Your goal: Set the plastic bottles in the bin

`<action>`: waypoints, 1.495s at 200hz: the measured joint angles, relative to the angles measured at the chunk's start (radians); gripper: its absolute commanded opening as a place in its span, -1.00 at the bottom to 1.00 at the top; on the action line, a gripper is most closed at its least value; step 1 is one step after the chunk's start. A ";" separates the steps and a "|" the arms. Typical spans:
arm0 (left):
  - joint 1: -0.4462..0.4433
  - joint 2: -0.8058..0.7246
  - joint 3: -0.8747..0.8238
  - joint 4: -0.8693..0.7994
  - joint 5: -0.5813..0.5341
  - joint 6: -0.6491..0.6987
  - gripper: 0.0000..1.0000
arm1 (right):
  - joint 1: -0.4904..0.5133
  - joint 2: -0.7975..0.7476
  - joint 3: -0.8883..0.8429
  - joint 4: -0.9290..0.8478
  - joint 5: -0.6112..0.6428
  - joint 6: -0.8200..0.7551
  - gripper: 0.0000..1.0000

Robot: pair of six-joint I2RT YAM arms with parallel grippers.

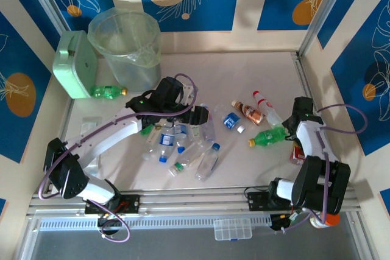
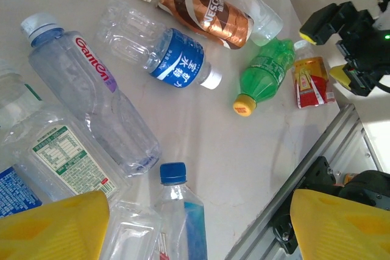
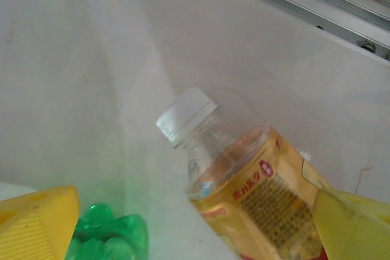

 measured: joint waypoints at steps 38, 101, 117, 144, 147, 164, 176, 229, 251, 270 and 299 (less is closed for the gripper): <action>0.000 0.000 0.000 0.000 0.010 0.000 0.56 | -0.054 0.094 0.006 0.025 -0.003 -0.048 1.00; 0.000 -0.003 -0.016 0.000 0.018 0.001 0.57 | -0.083 0.185 0.014 0.068 -0.101 -0.095 0.54; 0.000 -0.004 -0.018 0.000 0.018 0.001 0.57 | -0.085 0.207 0.019 0.065 -0.114 -0.090 0.46; 0.000 -0.005 -0.023 0.001 0.018 0.001 0.57 | -0.087 0.229 0.029 0.056 -0.134 -0.079 0.15; 0.000 -0.005 -0.023 0.000 0.018 0.001 0.57 | -0.089 0.229 0.029 0.055 -0.138 -0.071 0.10; 0.000 -0.005 -0.024 0.000 0.018 0.002 0.57 | -0.093 0.229 0.037 0.051 -0.151 -0.059 0.00; 0.000 -0.005 -0.026 0.001 0.017 0.008 0.57 | -0.093 0.229 0.040 0.050 -0.165 -0.048 -0.01; 0.005 -0.006 -0.026 0.001 0.017 0.026 0.58 | -0.043 0.227 0.041 0.055 -0.201 -0.069 -0.06; 0.010 -0.009 -0.032 0.001 0.017 0.027 0.58 | -0.003 0.229 0.053 0.056 -0.218 -0.112 -0.06; 0.013 -0.012 -0.034 0.002 0.017 0.026 0.58 | 0.020 0.244 0.076 0.060 -0.225 -0.142 0.23; 0.023 -0.022 -0.050 0.017 0.025 0.026 0.58 | 0.024 0.263 0.093 0.061 -0.236 -0.168 0.55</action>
